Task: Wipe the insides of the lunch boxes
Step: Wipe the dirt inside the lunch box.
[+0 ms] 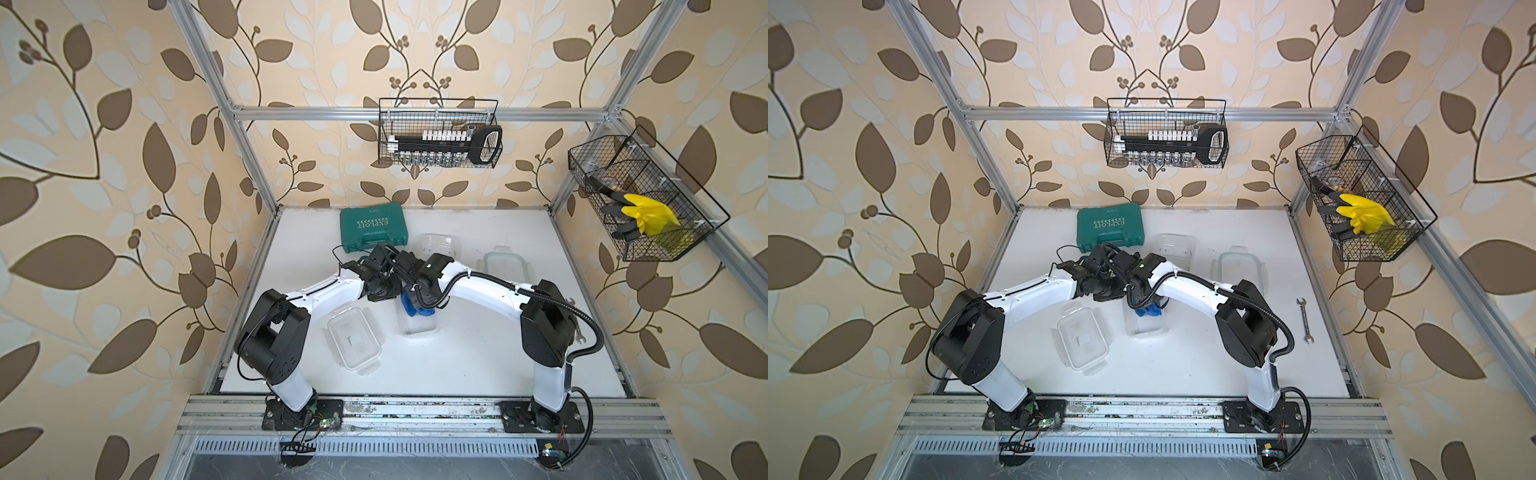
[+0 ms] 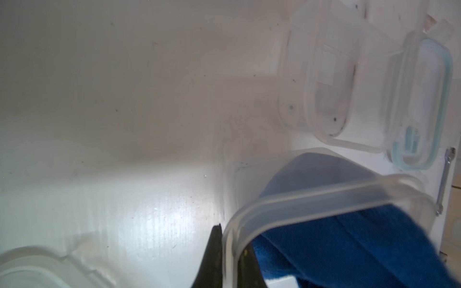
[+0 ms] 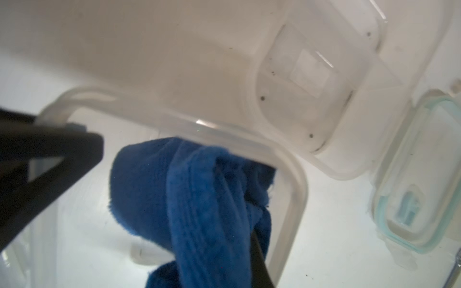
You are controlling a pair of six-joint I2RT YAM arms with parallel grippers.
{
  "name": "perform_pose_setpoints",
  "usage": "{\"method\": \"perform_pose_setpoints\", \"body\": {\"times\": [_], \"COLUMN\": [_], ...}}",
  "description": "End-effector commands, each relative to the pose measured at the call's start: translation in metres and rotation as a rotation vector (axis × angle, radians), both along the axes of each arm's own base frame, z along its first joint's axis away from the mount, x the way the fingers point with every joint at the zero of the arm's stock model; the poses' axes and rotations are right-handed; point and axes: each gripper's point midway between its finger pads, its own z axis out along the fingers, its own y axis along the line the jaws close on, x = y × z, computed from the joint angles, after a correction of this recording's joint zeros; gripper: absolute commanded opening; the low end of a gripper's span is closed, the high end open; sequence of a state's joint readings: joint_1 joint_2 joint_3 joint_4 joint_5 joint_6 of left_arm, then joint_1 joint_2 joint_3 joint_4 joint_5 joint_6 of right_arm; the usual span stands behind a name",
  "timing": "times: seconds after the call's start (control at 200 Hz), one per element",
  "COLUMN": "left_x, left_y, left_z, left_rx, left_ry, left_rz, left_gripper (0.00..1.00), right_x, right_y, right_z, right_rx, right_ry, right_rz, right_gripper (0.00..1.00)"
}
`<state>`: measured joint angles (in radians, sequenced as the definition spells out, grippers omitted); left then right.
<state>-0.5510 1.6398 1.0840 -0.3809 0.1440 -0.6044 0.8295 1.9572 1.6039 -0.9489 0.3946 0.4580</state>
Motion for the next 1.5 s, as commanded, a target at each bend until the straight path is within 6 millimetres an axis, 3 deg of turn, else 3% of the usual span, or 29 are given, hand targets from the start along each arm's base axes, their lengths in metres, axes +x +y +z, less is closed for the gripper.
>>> {"method": "perform_pose_setpoints", "body": {"times": [0.0,0.145,0.45,0.605,0.755,0.825,0.91,1.08,1.215,1.365,1.495], "left_x": [-0.023,-0.029,-0.031,-0.029,-0.023,-0.016,-0.005,0.019,0.033,0.043,0.049], "left_y": [0.009,0.003,-0.002,0.004,0.018,0.031,0.049,0.075,0.073,0.068,0.065], "left_z": [0.001,-0.001,0.003,0.007,0.006,0.007,0.008,0.007,0.007,0.004,0.003], "left_rx": [0.103,0.084,0.068,0.095,0.145,0.163,0.170,0.213,0.210,0.222,0.224], "left_ry": [0.009,0.019,-0.015,-0.033,-0.016,-0.002,-0.007,-0.019,-0.019,-0.009,-0.002], "left_rz": [-0.058,-0.073,-0.100,-0.089,-0.062,-0.028,0.023,0.097,0.113,0.103,0.094], "left_gripper": [0.00,0.00,0.00,0.00,0.00,0.00,0.00,0.00,0.00,0.00,0.00], "right_x": [0.043,0.054,0.049,0.026,-0.018,-0.042,-0.065,-0.087,-0.074,-0.059,-0.056], "right_y": [-0.025,0.015,0.095,0.138,0.162,0.152,0.126,0.100,0.073,0.045,-0.003], "right_z": [-0.004,-0.016,-0.036,-0.046,-0.055,-0.063,-0.063,-0.013,0.028,0.091,0.122], "right_rx": [-0.044,0.138,0.612,0.740,0.797,0.718,0.637,0.659,0.638,0.753,0.736], "right_ry": [-0.089,-0.052,0.030,0.145,0.302,0.370,0.404,0.376,0.246,0.071,-0.034], "right_rz": [-0.125,-0.121,-0.095,-0.019,0.081,0.120,0.138,0.188,0.137,0.096,0.043], "right_gripper": [0.00,0.00,0.00,0.00,0.00,0.00,0.00,0.00,0.00,0.00,0.00]}}
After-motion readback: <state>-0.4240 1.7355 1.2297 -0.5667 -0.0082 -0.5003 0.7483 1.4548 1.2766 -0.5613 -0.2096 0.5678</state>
